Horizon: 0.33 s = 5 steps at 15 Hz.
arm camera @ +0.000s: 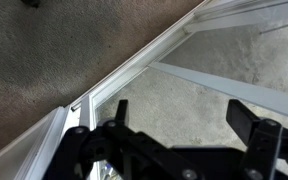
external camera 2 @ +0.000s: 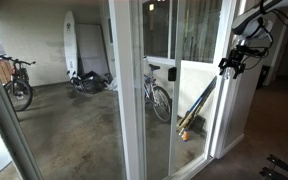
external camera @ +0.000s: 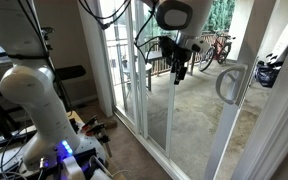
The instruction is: Slide the glass door to the right
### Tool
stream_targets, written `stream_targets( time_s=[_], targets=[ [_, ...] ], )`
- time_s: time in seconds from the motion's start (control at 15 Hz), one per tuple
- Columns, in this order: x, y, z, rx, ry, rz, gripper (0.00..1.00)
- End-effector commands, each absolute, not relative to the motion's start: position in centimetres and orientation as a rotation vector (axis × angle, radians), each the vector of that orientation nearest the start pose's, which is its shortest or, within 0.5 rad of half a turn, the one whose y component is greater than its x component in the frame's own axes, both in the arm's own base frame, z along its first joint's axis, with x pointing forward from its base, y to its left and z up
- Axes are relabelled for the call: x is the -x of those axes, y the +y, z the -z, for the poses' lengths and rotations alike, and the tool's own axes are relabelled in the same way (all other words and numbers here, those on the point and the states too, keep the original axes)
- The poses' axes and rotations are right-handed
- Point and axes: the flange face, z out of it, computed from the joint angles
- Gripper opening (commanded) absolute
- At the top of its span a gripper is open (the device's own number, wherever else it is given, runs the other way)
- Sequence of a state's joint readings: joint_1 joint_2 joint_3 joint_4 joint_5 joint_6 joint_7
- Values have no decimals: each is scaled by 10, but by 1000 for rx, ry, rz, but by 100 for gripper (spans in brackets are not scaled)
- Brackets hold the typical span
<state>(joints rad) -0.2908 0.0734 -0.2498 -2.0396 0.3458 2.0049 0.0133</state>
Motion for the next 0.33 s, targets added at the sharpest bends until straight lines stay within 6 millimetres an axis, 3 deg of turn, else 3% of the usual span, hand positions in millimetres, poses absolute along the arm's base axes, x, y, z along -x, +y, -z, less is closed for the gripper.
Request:
stream_targets(
  time_s=[0.0,0.27],
  targets=[
    [-485,-261,-404,2662,984,-32,100],
    [-480,-260,-406,2660,986,-27,100]
  ],
)
